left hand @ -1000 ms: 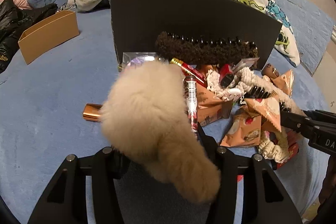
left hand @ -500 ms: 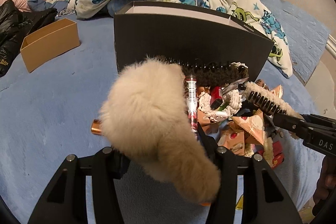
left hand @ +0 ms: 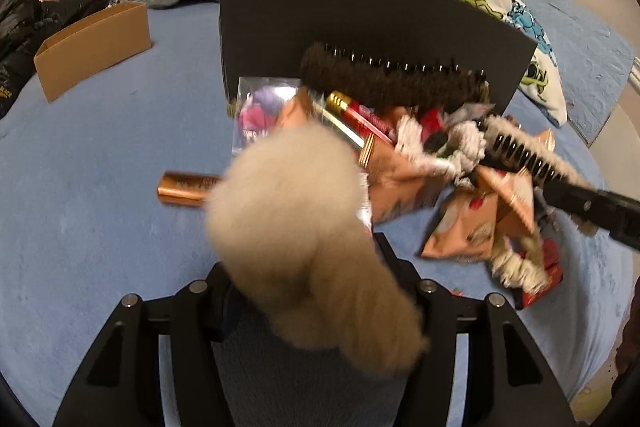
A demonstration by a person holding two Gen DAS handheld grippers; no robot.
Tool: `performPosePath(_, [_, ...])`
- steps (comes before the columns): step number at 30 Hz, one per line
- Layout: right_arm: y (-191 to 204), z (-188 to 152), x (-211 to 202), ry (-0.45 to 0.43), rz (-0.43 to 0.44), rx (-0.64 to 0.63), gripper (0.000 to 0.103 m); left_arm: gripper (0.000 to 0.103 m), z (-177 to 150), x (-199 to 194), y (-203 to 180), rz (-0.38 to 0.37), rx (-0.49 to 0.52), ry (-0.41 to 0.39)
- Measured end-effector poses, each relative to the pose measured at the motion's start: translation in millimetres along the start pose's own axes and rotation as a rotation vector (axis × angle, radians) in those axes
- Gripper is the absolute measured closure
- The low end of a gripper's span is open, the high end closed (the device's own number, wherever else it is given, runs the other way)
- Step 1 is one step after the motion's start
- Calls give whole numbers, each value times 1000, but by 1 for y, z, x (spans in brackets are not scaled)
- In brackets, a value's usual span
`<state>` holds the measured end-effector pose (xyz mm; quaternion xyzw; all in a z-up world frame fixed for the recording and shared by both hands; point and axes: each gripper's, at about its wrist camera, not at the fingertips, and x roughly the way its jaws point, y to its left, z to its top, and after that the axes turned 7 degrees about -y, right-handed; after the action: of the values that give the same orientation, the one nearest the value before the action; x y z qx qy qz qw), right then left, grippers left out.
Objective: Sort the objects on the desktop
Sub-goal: 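Lift the plush and the fluffy hair clip up off the pile with both tools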
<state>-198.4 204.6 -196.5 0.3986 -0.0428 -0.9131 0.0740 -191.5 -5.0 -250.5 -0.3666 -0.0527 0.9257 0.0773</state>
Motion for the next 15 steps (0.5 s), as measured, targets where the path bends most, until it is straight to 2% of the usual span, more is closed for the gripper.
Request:
performPosePath(3, [-1, -1, 1, 2, 4, 5, 72, 35, 0, -1, 0, -29, -17, 1])
performPosePath(8, [-3, -2, 1, 4, 10, 7, 72, 34, 5, -7, 7, -67, -68, -4])
performPosePath(12, [-2, -2, 1, 3, 8, 5, 72, 35, 7, -9, 10, -53, -64, -3])
performPosePath(15, [0, -2, 0, 4, 6, -3, 72, 37, 7, -10, 11, -72, -75, 6])
